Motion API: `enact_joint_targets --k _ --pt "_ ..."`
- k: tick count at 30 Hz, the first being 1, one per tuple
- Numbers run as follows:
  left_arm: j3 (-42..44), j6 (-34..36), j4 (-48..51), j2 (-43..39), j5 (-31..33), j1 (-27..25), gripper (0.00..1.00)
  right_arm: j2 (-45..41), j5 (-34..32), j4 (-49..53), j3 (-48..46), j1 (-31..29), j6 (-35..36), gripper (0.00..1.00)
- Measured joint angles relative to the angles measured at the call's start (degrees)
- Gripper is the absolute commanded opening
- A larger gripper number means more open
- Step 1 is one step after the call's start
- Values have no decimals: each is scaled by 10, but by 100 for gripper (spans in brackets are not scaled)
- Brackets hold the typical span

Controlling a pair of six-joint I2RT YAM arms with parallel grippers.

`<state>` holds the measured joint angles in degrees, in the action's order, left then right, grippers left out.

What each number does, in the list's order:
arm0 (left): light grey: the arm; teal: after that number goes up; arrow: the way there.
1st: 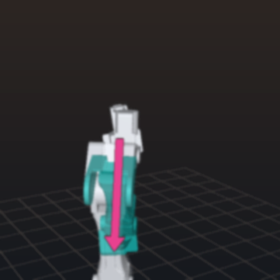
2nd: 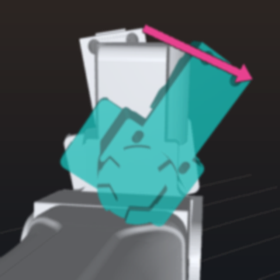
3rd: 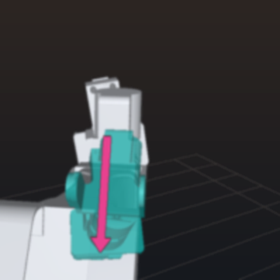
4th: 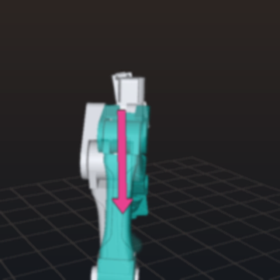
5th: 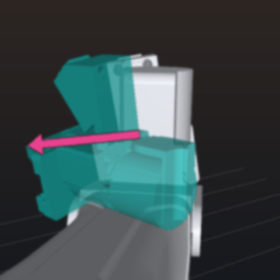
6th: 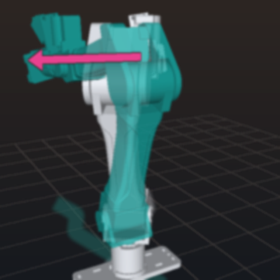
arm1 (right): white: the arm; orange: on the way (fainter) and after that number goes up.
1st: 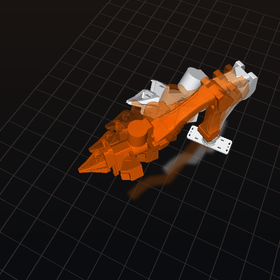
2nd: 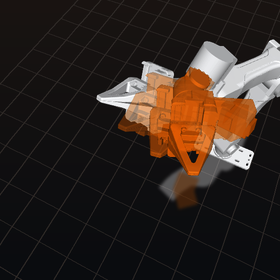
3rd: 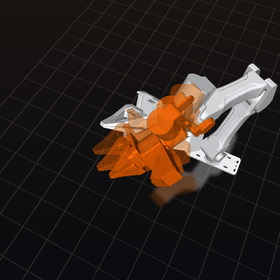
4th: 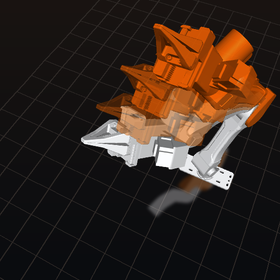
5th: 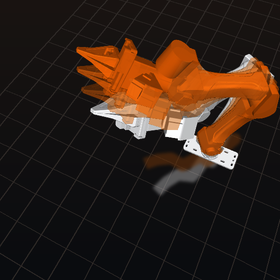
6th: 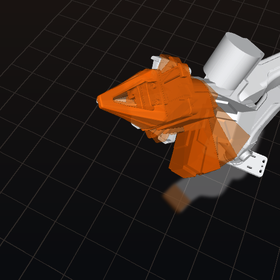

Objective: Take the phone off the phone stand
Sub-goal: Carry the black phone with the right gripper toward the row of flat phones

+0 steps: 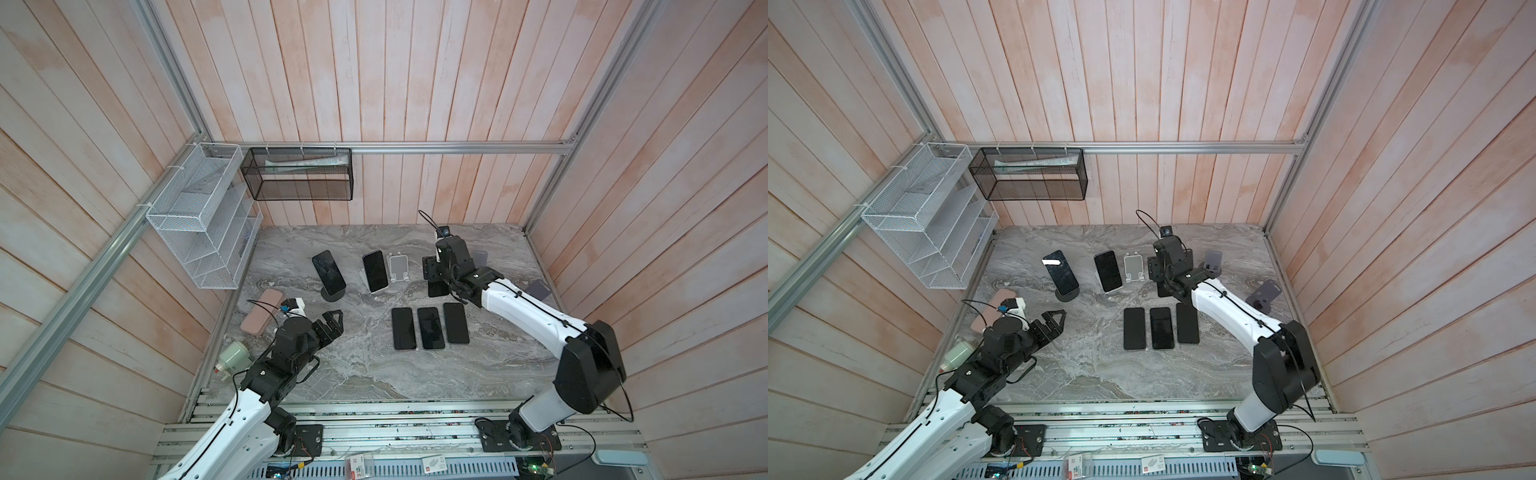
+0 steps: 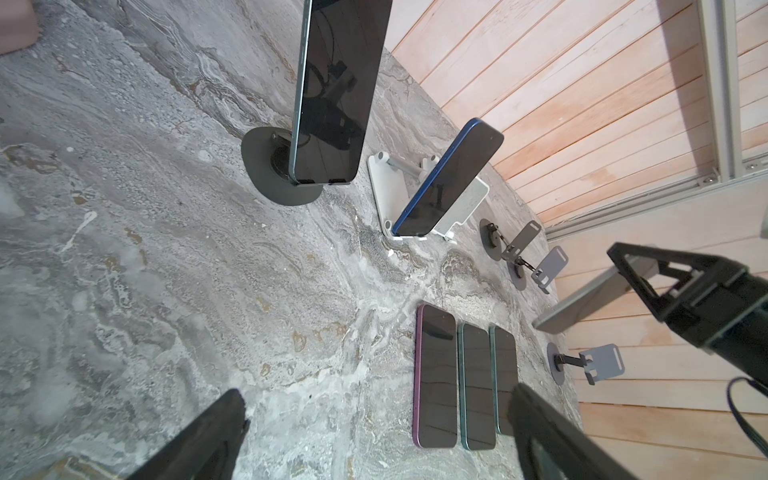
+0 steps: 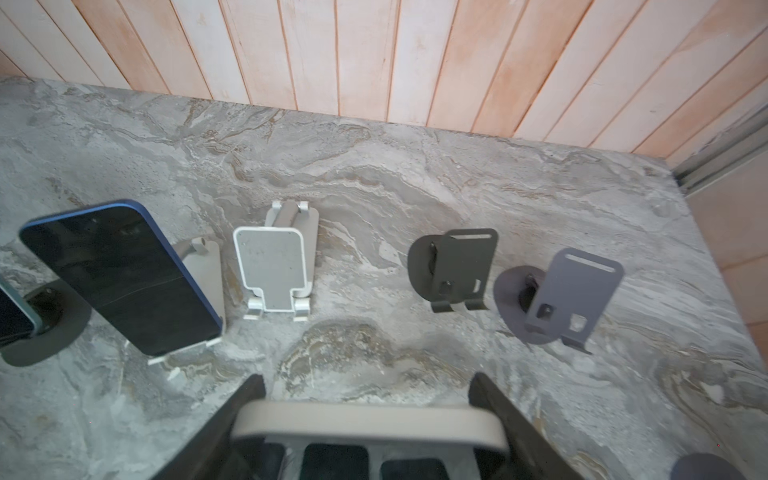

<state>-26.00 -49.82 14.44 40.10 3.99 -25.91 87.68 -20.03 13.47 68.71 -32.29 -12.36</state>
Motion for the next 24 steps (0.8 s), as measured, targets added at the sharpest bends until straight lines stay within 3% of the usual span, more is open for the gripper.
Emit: enact_joint_targets --k 5,11,16,24 --pt "0 3 -66 48 -27 0 100 -82 -13 13 -89 54 2 66" --pt "-17 6 -140 171 -73 0 100 -149 -22 47 -146 113 0 66" --pt "-49 8 -183 249 -120 1 100 -138 -61 70 -152 127 6 66" --pt "-50 10 -215 265 -147 3 100 -79 -74 81 -152 146 21 66"
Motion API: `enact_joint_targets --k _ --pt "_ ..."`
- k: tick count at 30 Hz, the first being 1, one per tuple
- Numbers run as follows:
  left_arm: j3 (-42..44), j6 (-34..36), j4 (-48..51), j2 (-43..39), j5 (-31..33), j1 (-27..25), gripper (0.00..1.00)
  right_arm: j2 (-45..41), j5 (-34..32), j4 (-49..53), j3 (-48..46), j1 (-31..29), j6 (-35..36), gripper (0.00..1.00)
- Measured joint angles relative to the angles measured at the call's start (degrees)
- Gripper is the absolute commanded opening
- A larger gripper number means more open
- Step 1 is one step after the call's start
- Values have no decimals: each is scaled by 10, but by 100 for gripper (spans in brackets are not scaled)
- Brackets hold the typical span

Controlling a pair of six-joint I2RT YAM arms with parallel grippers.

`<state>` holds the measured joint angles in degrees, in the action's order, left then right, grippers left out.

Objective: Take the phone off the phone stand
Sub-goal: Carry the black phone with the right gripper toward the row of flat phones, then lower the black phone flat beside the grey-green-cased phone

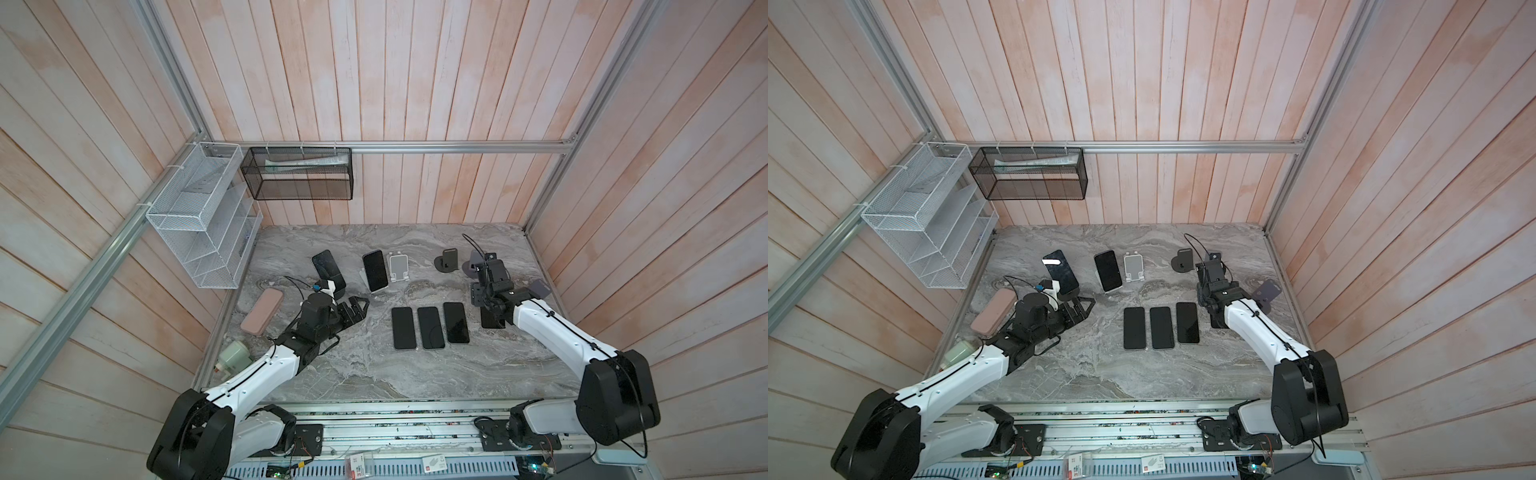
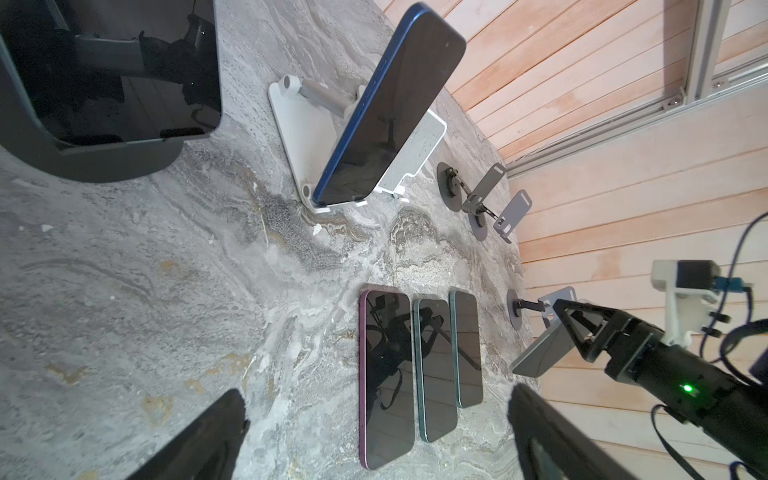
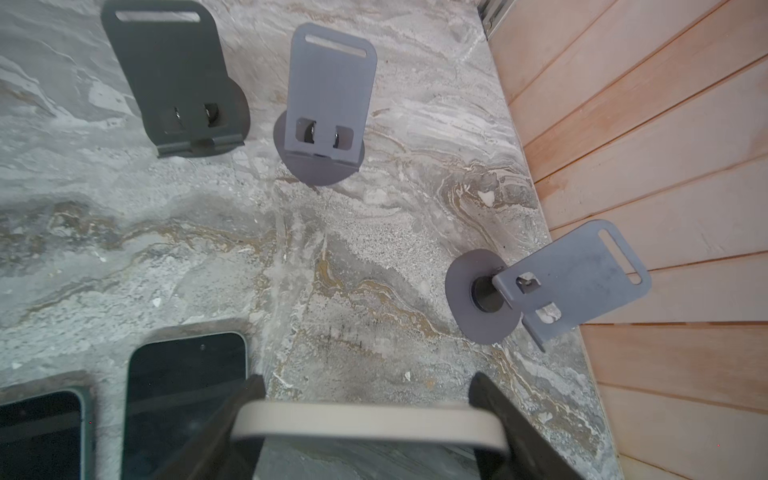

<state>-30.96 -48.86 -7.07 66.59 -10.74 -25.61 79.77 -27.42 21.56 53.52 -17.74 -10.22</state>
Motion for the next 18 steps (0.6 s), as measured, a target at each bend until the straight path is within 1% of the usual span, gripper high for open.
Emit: enact_joint_targets --k 14,18 --pt "1 2 -16 0 -15 9 100 89 55 20 9 38 4 67" --pt "1 2 -21 0 -23 10 100 102 94 28 21 48 4 67"
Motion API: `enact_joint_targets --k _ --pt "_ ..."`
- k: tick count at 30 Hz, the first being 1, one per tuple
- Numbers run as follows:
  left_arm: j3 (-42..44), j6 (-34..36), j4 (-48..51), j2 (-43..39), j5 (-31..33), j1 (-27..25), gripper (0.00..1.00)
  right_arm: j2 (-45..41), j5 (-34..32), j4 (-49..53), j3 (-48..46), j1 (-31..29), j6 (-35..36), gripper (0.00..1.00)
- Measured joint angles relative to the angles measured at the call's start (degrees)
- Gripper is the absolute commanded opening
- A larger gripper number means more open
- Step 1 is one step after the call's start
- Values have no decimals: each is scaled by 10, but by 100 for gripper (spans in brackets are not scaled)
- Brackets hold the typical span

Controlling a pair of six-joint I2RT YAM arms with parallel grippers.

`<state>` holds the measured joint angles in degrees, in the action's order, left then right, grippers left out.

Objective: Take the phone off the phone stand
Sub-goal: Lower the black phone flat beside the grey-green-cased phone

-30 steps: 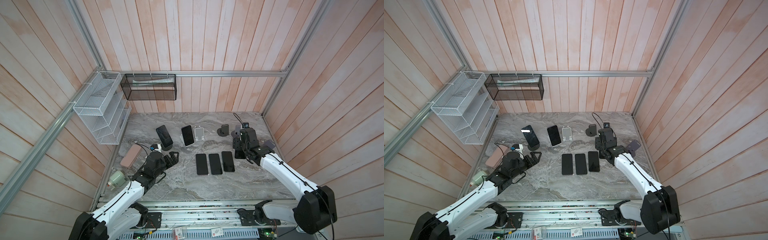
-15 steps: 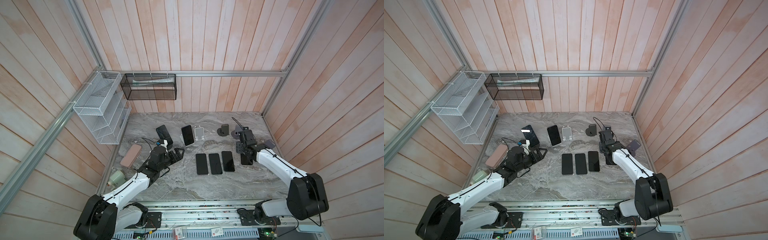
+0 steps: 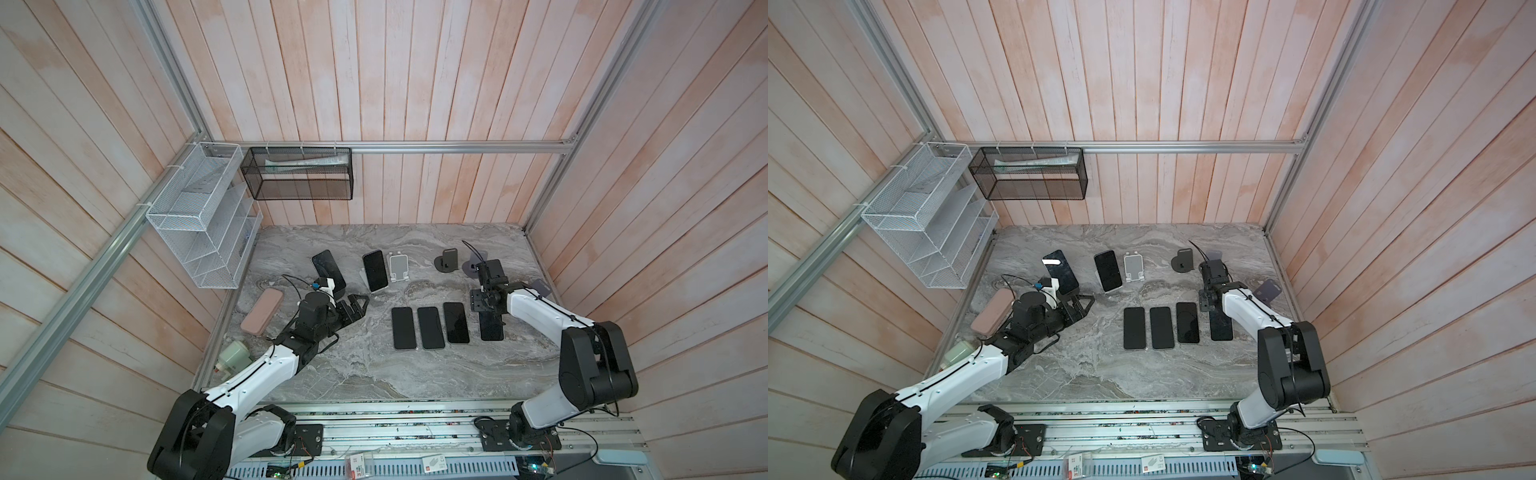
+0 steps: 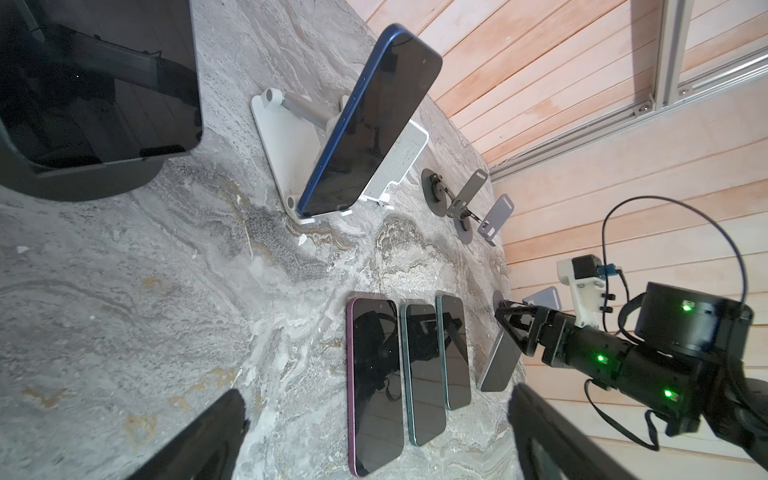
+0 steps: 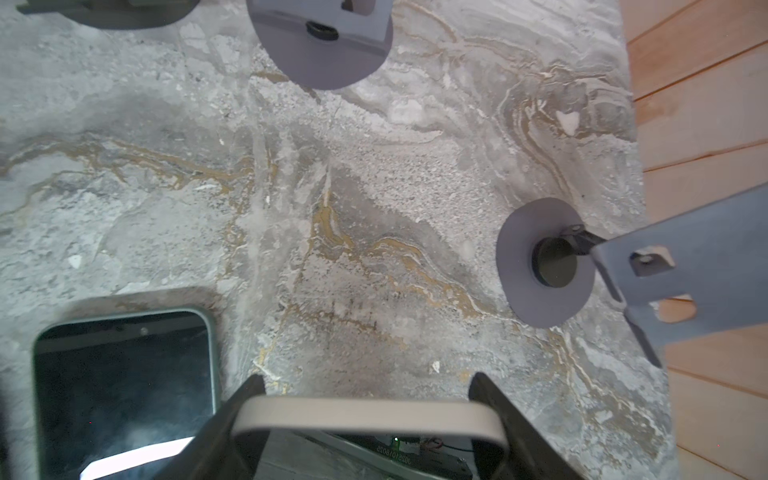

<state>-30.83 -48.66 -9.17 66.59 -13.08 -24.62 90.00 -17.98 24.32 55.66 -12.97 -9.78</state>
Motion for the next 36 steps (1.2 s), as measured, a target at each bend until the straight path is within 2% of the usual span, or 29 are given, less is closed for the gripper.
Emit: enact_joint_targets --k 10,30,36 --pt "0 0 -11 7 -15 3 100 28 70 8 5 16 0 68" --pt "0 0 -20 8 -23 6 100 113 105 28 46 49 1 73" --pt "0 -5 -22 8 -32 6 100 116 109 27 48 49 2 76"
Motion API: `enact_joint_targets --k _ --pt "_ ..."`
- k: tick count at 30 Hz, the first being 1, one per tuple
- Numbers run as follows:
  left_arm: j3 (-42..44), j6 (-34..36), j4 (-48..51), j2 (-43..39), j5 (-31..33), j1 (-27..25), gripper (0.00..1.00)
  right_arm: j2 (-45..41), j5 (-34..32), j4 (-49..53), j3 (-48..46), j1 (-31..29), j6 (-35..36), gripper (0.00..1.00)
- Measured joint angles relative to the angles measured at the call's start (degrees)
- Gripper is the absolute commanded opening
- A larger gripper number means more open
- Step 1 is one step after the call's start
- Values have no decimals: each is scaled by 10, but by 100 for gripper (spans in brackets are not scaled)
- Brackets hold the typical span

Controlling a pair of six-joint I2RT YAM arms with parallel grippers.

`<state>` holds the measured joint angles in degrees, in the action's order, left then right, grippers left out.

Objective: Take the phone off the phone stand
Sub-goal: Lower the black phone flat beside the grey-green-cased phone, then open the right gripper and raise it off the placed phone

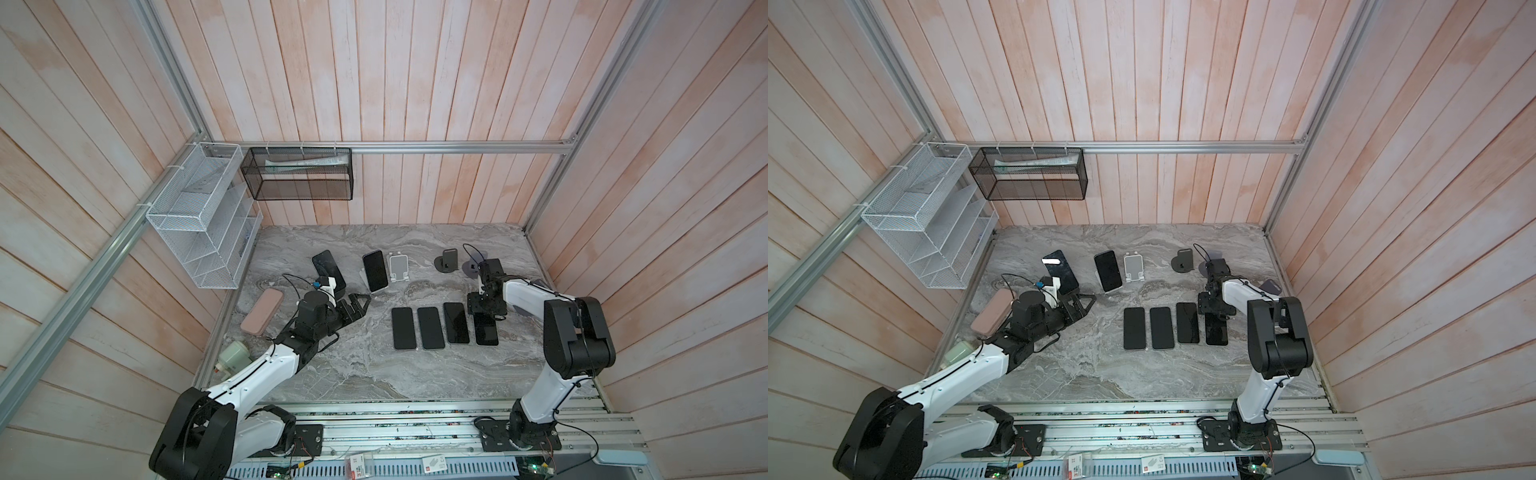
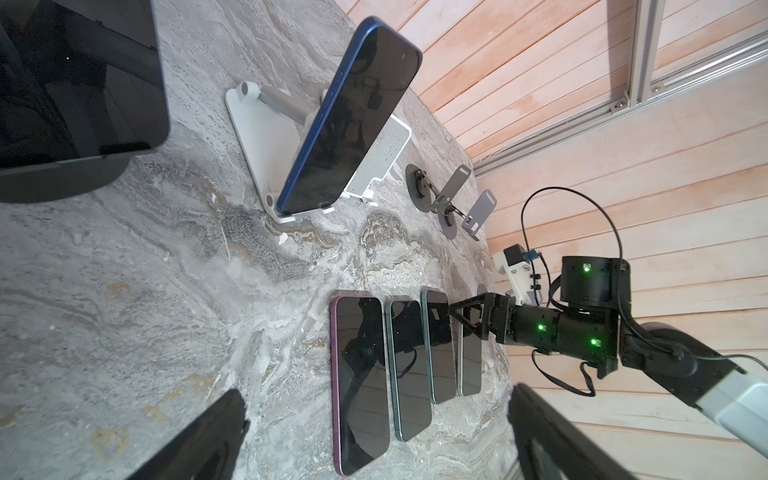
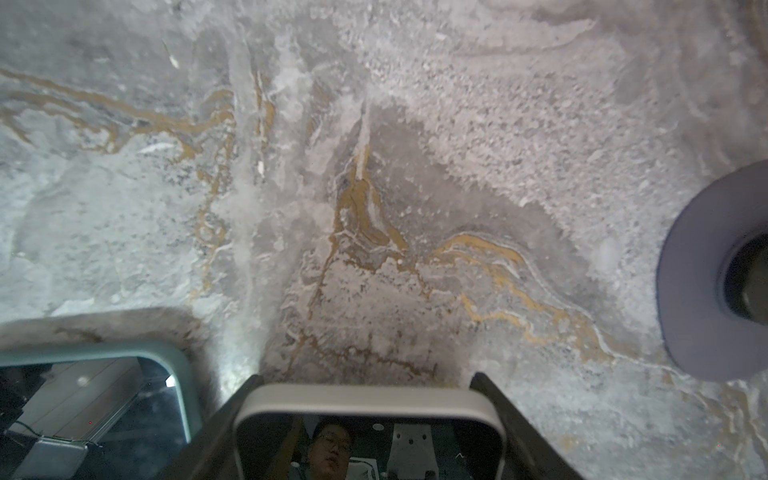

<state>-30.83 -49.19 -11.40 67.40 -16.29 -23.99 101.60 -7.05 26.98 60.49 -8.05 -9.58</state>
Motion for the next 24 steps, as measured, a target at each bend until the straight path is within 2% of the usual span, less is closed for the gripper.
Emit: enact_joint_targets --k 8,17,20,24 --pt "-1 3 23 -7 -7 1 100 8 5 -4 7 0 -5 80" --pt "-1 8 49 -72 8 6 100 9 -1 -5 11 0 -20 85" --pt "-2 14 69 -82 19 8 100 -15 -4 -3 11 -1 -29 86" --pt "-19 20 111 -90 33 10 100 -94 -13 -6 16 -10 -43 83"
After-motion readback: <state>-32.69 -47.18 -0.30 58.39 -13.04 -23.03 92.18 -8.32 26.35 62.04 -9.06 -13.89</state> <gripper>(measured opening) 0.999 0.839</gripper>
